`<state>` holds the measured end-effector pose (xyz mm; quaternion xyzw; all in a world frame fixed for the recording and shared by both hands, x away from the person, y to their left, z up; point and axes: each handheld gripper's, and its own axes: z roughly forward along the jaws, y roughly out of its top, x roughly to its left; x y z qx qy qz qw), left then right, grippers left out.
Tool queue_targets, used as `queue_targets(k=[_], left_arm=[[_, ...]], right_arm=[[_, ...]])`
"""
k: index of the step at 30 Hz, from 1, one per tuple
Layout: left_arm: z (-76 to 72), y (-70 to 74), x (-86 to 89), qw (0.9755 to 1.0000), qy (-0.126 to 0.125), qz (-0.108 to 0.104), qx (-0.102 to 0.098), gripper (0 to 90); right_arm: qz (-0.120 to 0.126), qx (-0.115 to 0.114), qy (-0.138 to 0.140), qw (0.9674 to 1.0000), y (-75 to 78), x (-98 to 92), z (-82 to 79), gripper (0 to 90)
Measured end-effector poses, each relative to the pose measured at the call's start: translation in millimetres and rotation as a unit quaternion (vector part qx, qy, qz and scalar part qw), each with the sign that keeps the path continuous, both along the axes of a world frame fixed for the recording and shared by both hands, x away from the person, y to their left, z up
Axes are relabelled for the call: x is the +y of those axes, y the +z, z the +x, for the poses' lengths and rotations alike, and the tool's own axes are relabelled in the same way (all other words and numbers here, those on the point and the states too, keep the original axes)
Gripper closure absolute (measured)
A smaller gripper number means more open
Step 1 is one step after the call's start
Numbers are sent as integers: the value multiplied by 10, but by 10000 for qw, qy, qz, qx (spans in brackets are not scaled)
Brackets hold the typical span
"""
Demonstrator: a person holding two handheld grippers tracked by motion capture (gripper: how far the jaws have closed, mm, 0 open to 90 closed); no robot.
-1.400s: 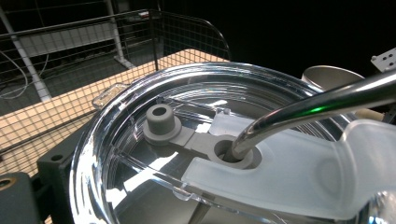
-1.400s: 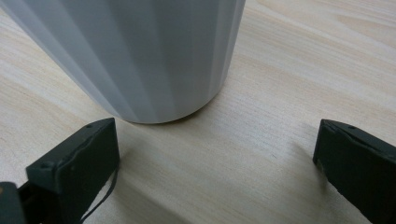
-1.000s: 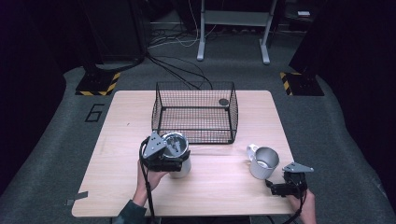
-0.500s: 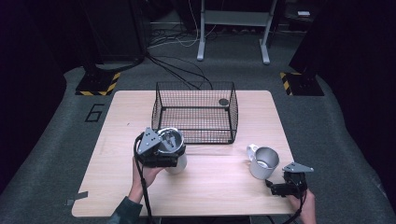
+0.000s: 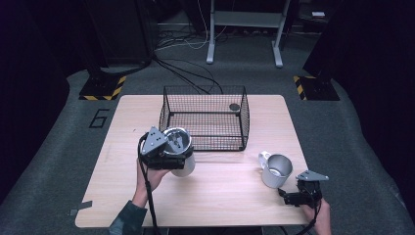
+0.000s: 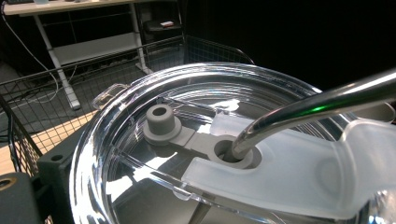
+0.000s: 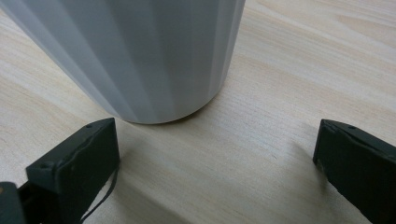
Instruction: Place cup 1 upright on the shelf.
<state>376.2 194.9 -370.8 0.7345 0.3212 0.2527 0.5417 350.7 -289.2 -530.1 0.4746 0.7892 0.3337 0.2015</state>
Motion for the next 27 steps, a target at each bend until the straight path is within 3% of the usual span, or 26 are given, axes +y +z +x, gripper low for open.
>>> queue_targets(k=[12, 23, 27], left_arm=[[42, 175, -16, 9998, 12, 5, -189, 37], [138, 277, -45, 9999, 55, 5, -109, 37], [167, 334, -54, 9999, -35, -25, -97, 37]], right_arm=[[-6, 1, 7, 10000, 0, -1, 0, 0], [-5, 0, 2, 10000, 0, 0, -1, 0], [-1, 1, -4, 10000, 0, 0, -1, 0]])
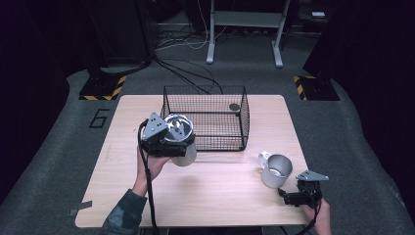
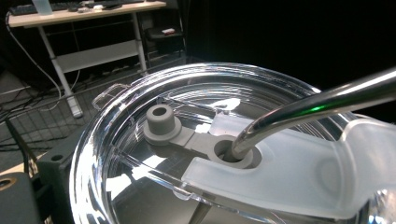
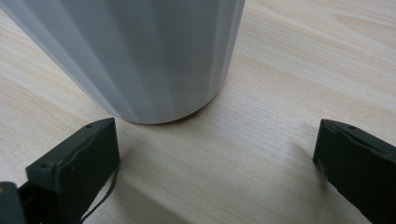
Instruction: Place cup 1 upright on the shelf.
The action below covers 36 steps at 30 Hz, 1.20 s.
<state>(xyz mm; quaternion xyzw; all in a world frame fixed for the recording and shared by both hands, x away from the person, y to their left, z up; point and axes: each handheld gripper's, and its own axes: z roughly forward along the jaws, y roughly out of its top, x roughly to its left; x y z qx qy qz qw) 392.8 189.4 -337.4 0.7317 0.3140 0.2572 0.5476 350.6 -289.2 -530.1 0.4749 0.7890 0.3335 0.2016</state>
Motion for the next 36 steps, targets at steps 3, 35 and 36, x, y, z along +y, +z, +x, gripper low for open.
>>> queue_targets(k=[3, 35, 36], left_arm=[[30, 41, -19, 10000, -18, -18, -15, 37], [524, 239, -82, 9993, 292, 182, -141, 37], [541, 242, -74, 9993, 290, 199, -130, 37]], right_arm=[[-3, 0, 2, 10000, 0, 0, 0, 0], [1, 3, -10, 10000, 0, 1, -1, 0], [-7, -4, 1, 10000, -1, -1, 0, 0]])
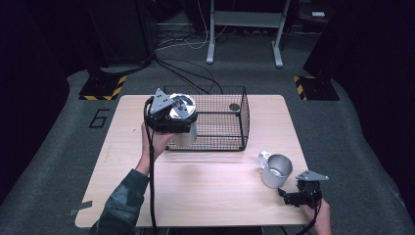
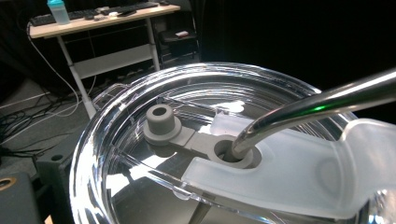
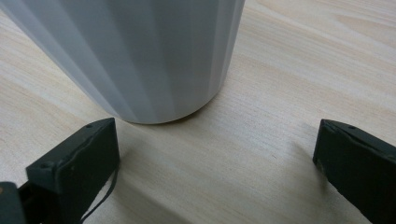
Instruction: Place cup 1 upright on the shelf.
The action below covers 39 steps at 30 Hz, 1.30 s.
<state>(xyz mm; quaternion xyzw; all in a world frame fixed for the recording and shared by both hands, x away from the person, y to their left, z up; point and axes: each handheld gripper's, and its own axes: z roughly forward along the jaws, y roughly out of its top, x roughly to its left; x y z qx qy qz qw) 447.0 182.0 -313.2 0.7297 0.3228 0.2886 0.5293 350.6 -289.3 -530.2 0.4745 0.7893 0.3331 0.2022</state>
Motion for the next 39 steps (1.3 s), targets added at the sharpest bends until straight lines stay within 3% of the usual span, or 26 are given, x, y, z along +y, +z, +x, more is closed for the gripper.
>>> queue_targets(k=[5, 17, 22, 39], left_arm=[[94, -3, 12, 9999, 102, -71, 35, 37], [266, -34, 5, 9995, 303, 106, 48, 37], [359, -44, -5, 9992, 380, 34, 83, 37], [594, -120, -2, 9982, 560, 91, 213, 37]], right_arm=[[1, 2, 0, 10000, 0, 0, 0, 0], [2, -1, 0, 10000, 0, 0, 0, 0], [1, 2, 0, 10000, 0, 0, 0, 0], [1, 1, -1, 10000, 0, 0, 0, 0]])
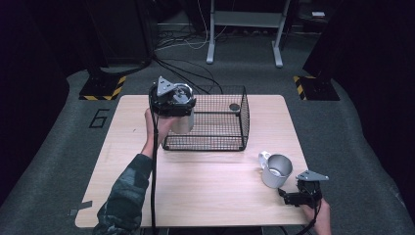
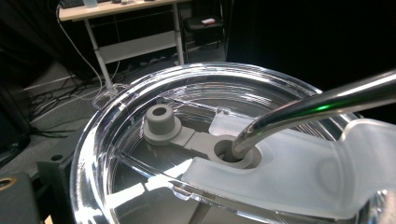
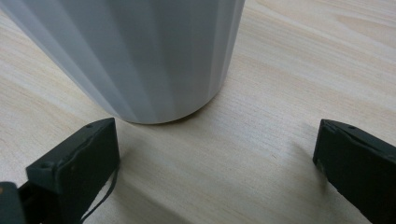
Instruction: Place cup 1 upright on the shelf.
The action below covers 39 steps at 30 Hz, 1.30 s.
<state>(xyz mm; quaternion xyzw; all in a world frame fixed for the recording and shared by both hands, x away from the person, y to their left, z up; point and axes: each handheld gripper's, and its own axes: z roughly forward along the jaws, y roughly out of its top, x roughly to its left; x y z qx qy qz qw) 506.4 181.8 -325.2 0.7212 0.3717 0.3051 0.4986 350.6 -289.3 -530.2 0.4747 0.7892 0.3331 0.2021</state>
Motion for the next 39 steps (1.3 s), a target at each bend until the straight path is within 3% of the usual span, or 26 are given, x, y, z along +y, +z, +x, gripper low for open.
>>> queue_targets(k=[20, 39], left_arm=[[228, -169, -34, 9997, 210, 85, 129, 37], [426, -369, -192, 9989, 309, 116, 347, 37]], right_arm=[[3, 6, -5, 10000, 0, 1, -1, 0], [8, 11, -14, 10000, 0, 2, -3, 0]])
